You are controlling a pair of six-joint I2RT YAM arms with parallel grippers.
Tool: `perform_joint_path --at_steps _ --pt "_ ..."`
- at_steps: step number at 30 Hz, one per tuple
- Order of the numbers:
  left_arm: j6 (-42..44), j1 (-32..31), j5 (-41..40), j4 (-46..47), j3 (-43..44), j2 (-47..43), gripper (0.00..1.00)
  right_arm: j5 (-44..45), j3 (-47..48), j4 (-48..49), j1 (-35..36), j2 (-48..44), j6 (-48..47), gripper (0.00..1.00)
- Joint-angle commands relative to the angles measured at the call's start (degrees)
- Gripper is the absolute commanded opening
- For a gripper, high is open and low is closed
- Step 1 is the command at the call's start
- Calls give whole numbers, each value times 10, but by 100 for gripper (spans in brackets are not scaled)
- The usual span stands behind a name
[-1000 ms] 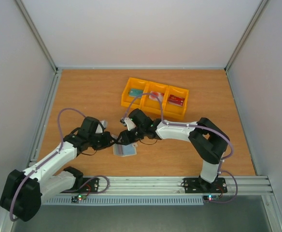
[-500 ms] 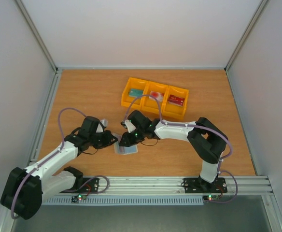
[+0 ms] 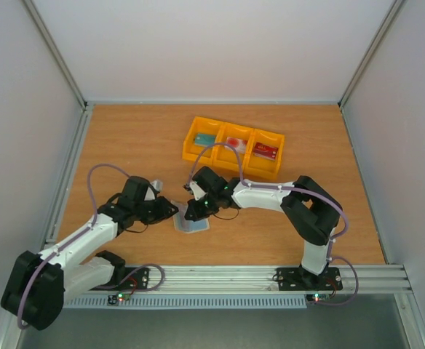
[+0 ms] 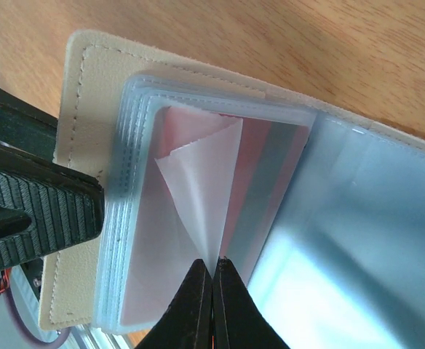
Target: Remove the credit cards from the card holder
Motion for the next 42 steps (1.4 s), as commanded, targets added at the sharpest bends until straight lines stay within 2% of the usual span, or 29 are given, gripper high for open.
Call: perform_joint_path --at_steps 1,4,8,20,26,31,33,38,42 --pt "-2 7 8 37 -17 -13 19 -12 -15 20 -12 -2 13 1" --pt "-3 9 10 47 -23 -13 16 -34 -37 52 -22 -3 29 1" --pt "-3 12 14 47 -23 -11 4 -42 -52 62 -27 -7 31 1" --pt "-4 16 16 45 -22 -7 0 -58 -96 86 -56 -22 45 2" --pt "-1 16 16 55 -29 -14 0 -12 -113 20 -70 -80 24 19" --pt "7 20 30 75 -43 -25 0 62 -109 -84 -75 -139 -14 24" --pt "11 24 43 85 -49 -28 0 65 -120 -91 -82 -163 -14 30" --pt "22 27 70 106 -53 -38 0 9 -144 -48 -89 -182 -71 67" --pt "30 27 114 140 -45 -48 0 -58 -145 7 -111 -182 -102 86"
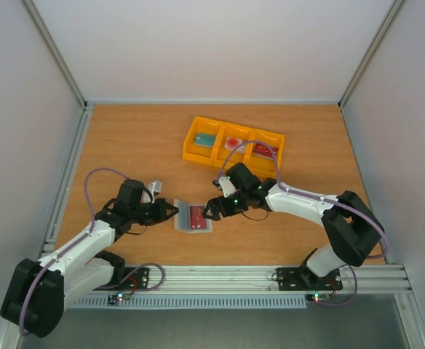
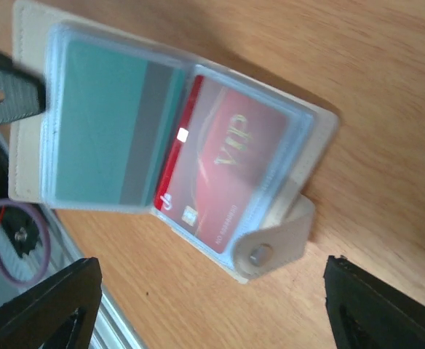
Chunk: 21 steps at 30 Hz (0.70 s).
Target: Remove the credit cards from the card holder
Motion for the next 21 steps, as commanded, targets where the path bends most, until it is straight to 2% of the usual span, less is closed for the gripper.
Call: perform_joint_path --at_steps 1,7,9,10,14,17,21 --pt "20 2 70 84 7 -20 0 -90 -10 70 -32 -6 -54 89" --pt "-3 12 105 151 -13 -24 0 -226 -70 234 -126 -9 -3 92" --pt "-12 14 110 169 -18 -19 0 -245 -72 271 -135 11 2 93" --pt "-14 15 113 178 -21 -15 0 -259 -63 280 -135 25 -3 97" --pt "-19 16 133 208 -26 -7 0 -305 3 276 -135 78 -79 98" --pt "-21 16 129 209 -29 -6 0 -367 78 217 -135 143 -145 98" --pt "-21 16 123 207 -31 4 0 -447 142 212 -135 238 -156 96"
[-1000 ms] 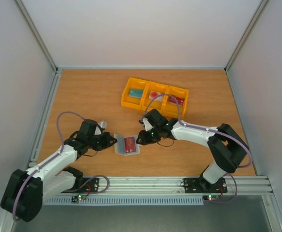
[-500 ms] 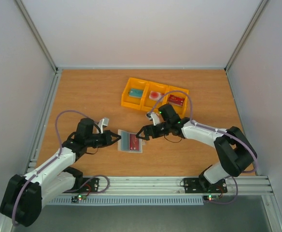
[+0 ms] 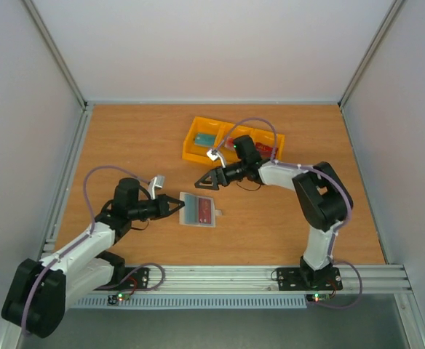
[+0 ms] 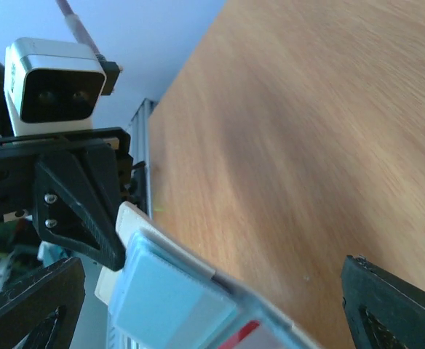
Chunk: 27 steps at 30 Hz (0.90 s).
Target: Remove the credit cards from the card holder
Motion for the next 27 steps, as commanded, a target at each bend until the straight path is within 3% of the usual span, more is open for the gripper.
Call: perform_joint_path --at_steps 1,6,9,13,16,19,22,27 --pt "-4 3 8 45 -6 12 0 -118 62 -36 2 84 -68 96" --pt "-2 3 2 40 -6 19 0 -178 134 -177 21 134 -185 95" --pt "-2 3 -4 36 -6 22 0 -220 182 -315 35 164 -297 93" --pt "1 6 -17 19 -5 26 0 -241 263 -570 46 213 -485 87" --pt "3 7 -30 9 -5 28 0 -265 332 -778 47 259 -660 77" --pt "4 9 -37 2 -5 28 0 -311 423 -1049 47 321 -927 68" --pt "5 10 -37 -1 -4 27 0 -353 422 -1094 44 348 -963 60" --pt "11 14 -40 -11 -2 22 0 -404 374 -1097 13 310 -1002 56"
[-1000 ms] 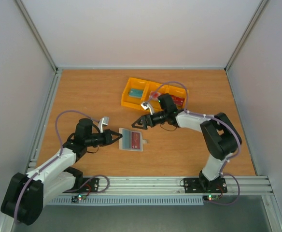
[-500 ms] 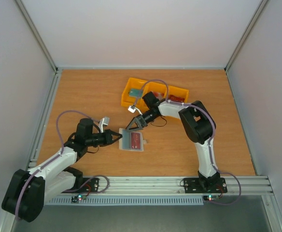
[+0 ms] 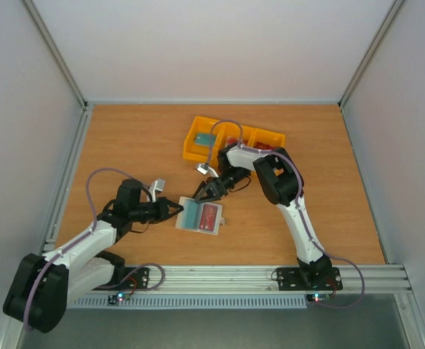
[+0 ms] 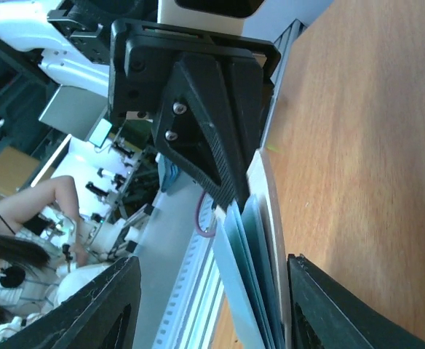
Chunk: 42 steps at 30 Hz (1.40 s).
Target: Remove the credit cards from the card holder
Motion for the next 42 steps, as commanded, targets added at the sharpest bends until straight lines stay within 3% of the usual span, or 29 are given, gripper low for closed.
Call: perform_joint_path --at_steps 1,2,3,4,5,15,31,37,42 --pt "8 8 -24 24 0 -3 0 -136 -30 -197 -24 -42 -115 57" --pt "8 9 -23 25 0 -2 0 -135 -32 -197 -28 -55 -106 59" --pt "8 9 -24 26 -1 -2 0 -136 -29 -197 -36 -65 -92 84" --pt "7 9 -24 27 -1 -2 0 -135 -24 -197 -43 -76 -81 97" --pt "7 8 -24 27 -1 -3 0 -135 -18 -197 -47 -87 -70 98" --pt "13 9 -30 11 3 -16 0 -135 60 -196 -71 -216 16 98" --pt "2 10 -65 -30 1 -10 0 -135 174 -196 -240 -467 136 98" --pt "2 10 -64 -27 0 -11 0 -125 233 -192 -285 -482 198 98" --pt "3 11 -65 -31 0 -17 0 -84 360 -191 -302 -444 314 99"
